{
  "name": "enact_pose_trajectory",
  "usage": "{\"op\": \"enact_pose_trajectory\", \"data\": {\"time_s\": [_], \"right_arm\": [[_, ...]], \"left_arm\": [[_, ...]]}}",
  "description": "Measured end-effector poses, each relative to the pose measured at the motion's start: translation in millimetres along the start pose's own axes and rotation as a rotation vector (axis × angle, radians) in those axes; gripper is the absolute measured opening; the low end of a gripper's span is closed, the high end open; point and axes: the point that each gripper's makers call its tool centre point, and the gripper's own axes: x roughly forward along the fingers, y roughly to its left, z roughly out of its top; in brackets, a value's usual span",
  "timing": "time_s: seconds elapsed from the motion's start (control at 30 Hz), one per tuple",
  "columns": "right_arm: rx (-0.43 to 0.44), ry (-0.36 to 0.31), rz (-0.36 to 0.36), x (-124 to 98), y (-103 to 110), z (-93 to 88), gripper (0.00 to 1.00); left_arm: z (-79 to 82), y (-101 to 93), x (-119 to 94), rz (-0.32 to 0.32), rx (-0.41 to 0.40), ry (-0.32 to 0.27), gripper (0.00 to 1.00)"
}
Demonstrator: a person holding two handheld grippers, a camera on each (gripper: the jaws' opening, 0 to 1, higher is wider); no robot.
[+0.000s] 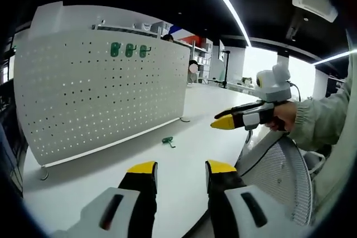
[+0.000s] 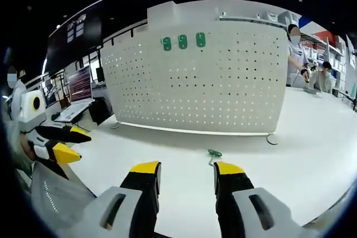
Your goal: Insert the hook assembly into the mounting plate slot until the hook locks in place.
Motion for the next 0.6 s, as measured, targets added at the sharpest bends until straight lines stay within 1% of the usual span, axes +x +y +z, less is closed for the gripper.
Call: {"op": "enact_pose_trajectory", "data": {"time_s": [0.2,0.6], "right_arm": [[-0.010,0.004,0.012,-8.7,6.2,0.6,0.40],[0.001,0.009,0.024,-18.1,10.0,-1.2,0.41]], "left_arm": [[0.8,0.5,3.5,-0.006,0.002,0.003,0.36],[0.2,-2.0,11.8,-0.028,0.015,0.015,0.36]]}}
